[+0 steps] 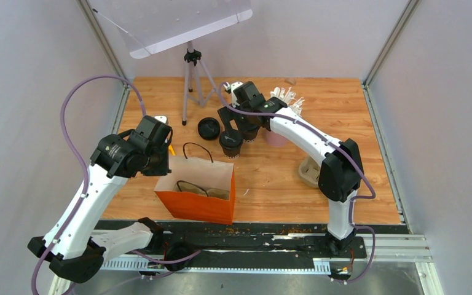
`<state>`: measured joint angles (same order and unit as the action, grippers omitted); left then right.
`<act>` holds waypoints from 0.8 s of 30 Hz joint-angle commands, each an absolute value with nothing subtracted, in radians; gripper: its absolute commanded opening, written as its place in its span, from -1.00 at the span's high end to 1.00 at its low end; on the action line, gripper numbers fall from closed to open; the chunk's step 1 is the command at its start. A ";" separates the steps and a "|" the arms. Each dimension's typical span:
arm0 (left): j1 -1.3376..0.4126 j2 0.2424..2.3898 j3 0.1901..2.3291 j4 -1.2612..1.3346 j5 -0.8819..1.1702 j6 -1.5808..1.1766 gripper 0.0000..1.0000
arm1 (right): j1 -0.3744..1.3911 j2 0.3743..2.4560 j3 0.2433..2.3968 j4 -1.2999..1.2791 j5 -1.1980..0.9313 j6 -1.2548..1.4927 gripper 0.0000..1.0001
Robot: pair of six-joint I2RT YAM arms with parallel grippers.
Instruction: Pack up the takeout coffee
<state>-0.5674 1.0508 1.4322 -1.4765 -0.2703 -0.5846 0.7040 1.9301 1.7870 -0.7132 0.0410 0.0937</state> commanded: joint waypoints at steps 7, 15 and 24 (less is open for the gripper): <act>-0.562 1.041 1.439 -1.440 -0.207 -0.568 0.66 | 0.717 1.982 1.865 -0.694 -0.034 0.067 -0.80; -0.562 1.050 1.463 -1.440 -0.206 -0.564 0.65 | 0.763 2.039 1.934 -0.772 0.051 0.011 -0.83; -0.563 1.054 1.475 -1.441 -0.214 -0.565 0.65 | 0.778 2.058 1.927 -0.791 0.047 0.005 -0.84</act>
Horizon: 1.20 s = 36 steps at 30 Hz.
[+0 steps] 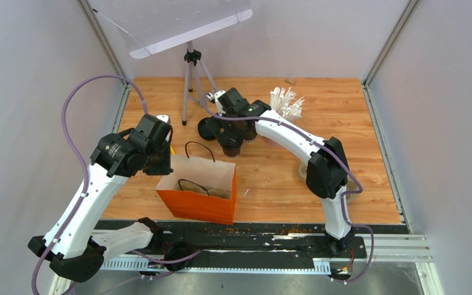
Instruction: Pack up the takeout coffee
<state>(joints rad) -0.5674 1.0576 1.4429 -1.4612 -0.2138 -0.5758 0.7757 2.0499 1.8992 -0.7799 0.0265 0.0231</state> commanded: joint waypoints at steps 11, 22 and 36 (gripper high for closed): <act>-0.563 1.031 1.463 -1.433 -0.212 -0.581 0.65 | 0.785 2.082 1.937 -0.819 0.064 -0.032 -0.89; -0.562 1.028 1.466 -1.430 -0.208 -0.586 0.65 | 0.785 2.087 1.927 -0.827 0.038 -0.025 -0.80; -0.563 1.023 1.466 -1.426 -0.201 -0.586 0.65 | 0.785 2.049 1.885 -0.826 0.018 -0.021 -0.59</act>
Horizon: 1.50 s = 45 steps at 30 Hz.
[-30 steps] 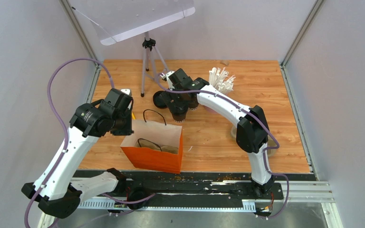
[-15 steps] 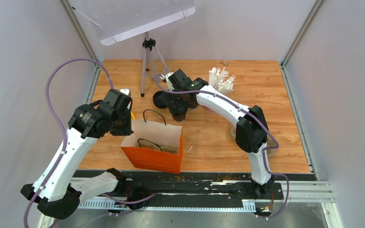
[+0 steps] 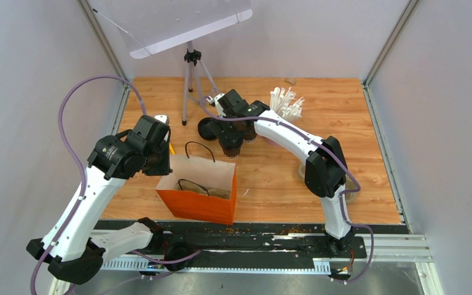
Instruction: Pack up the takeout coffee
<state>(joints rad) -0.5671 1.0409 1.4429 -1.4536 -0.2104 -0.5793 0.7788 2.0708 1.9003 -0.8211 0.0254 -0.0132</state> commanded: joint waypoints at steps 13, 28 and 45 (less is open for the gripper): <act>-0.562 1.014 1.457 -1.421 -0.194 -0.581 0.65 | 0.785 1.999 1.858 -0.863 0.023 -0.013 -0.48; -0.562 1.011 1.459 -1.437 -0.189 -0.574 0.65 | 0.785 1.976 1.896 -0.941 0.045 -0.006 -0.44; -0.562 0.996 1.443 -1.308 -0.054 -0.594 0.72 | 0.783 1.757 1.727 -1.013 0.097 0.056 -0.46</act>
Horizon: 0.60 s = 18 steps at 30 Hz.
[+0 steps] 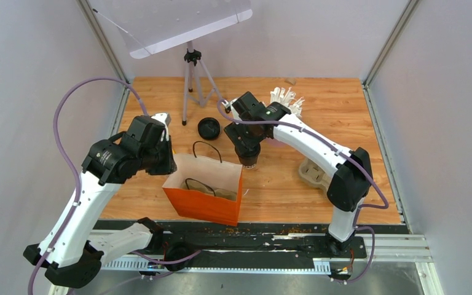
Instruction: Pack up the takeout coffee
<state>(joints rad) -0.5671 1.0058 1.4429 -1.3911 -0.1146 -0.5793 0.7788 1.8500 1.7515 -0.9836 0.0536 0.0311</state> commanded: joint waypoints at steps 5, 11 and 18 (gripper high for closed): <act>-0.562 0.996 1.400 -1.228 0.018 -0.642 0.71 | 0.760 1.678 1.667 -1.038 0.121 0.071 -0.47; -0.563 1.008 1.375 -1.138 0.068 -0.696 0.73 | 0.712 1.577 1.617 -1.080 0.157 0.081 -0.47; -0.563 1.000 1.329 -1.012 0.062 -0.809 0.75 | 0.693 1.481 1.626 -1.133 0.168 0.086 -0.47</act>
<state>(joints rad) -0.5667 1.0103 1.3510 -1.1343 0.0521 -0.7223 0.6933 1.5566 1.6161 -1.1038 0.1429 0.0624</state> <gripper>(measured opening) 0.126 0.742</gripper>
